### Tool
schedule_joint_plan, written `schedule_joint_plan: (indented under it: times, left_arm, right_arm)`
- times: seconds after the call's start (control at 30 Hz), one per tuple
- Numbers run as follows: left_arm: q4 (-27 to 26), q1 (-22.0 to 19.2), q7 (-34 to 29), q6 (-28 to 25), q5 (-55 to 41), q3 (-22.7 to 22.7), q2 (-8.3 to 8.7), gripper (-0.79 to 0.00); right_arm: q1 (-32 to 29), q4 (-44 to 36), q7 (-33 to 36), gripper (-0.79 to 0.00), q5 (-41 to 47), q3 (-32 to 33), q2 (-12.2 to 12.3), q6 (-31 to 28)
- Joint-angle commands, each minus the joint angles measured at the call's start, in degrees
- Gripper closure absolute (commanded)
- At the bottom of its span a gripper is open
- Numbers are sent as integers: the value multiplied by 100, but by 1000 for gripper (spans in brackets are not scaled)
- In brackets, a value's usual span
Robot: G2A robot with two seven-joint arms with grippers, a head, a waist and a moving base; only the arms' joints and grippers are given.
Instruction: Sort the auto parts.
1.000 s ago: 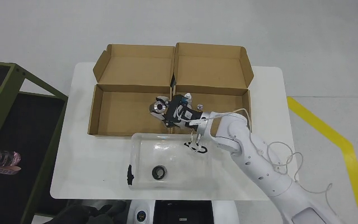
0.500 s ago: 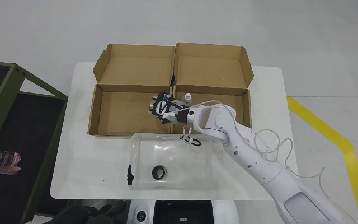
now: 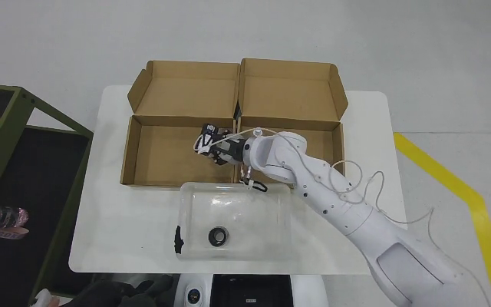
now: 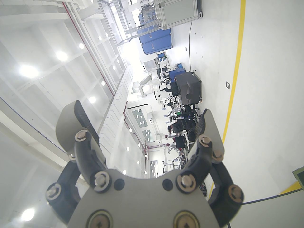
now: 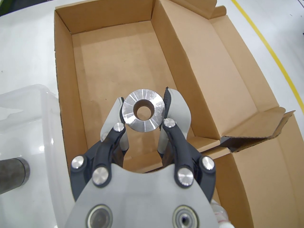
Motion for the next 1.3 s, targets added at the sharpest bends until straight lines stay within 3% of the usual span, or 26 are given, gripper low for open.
schedule_joint_plan:
  times: [0.0,0.5,0.83,1.27]
  left_arm:
    - [0,0,0,0,0,0,0,-785]
    - [0,0,0,0,0,0,0,-785]
    - [0,0,0,0,0,0,0,-785]
    - [0,0,0,0,0,0,0,-785]
  right_arm:
    - [102,151,61,0,-19,-86,-71,20]
    - [529,1187,187,0,-109,-479,-512,76]
    - [728,1695,225,-246,-349,-586,-733,139]
    - [806,1734,226,-345,-675,-553,-879,48]
